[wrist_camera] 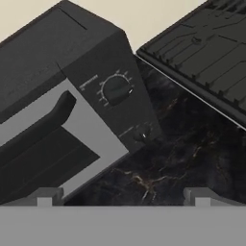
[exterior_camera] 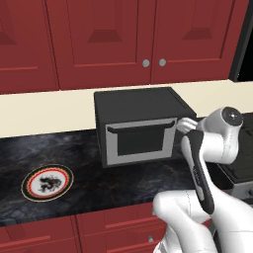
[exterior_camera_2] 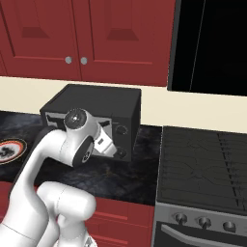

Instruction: Pull the toaster oven rack outwards. Pick up the baguette from the plate and place it on the toaster oven rack. Close the toaster oven door fully and set the temperature to the lowest setting.

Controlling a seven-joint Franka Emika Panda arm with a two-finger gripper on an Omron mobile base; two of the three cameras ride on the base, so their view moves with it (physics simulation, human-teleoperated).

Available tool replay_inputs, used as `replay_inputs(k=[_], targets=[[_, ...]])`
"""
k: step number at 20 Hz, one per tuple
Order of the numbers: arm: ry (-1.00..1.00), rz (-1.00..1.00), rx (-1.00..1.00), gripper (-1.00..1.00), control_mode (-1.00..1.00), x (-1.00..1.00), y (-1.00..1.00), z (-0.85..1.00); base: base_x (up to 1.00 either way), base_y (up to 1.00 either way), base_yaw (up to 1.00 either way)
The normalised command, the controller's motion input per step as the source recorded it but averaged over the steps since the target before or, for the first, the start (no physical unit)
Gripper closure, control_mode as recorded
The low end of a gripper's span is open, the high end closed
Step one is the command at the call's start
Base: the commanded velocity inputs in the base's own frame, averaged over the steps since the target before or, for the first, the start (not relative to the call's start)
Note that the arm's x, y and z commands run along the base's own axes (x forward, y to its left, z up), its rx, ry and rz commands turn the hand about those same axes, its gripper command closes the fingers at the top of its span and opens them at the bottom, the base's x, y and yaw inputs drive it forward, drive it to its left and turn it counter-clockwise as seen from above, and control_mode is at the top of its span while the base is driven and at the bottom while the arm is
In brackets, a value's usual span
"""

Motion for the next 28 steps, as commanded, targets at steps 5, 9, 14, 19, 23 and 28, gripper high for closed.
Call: replay_inputs(k=[5, 9, 14, 19, 23, 28], targets=[[0.00, 0.00, -0.01, -1.00, -1.00, -0.01, -0.25, 0.00, 0.00, 0.00, 0.00], [0.00, 0.00, 0.00, -1.00, -1.00, 0.00, -0.45, 0.00, 0.00, 0.00, 0.00], [0.00, 0.00, 0.00, -1.00, -1.00, 0.00, -0.48, 0.00, 0.00, 0.00, 0.00], [0.00, 0.00, 0.00, -1.00, -1.00, 0.00, -0.07, 0.00, 0.00, 0.00, 0.00], [-0.01, 0.01, 0.02, -1.00, -1.00, 0.00, -0.01, 0.00, 0.00, 0.00, 0.00], [-0.02, 0.17, 0.05, -1.00, -1.00, 0.00, 0.00, 0.06, 0.00, 0.00, 0.00]])
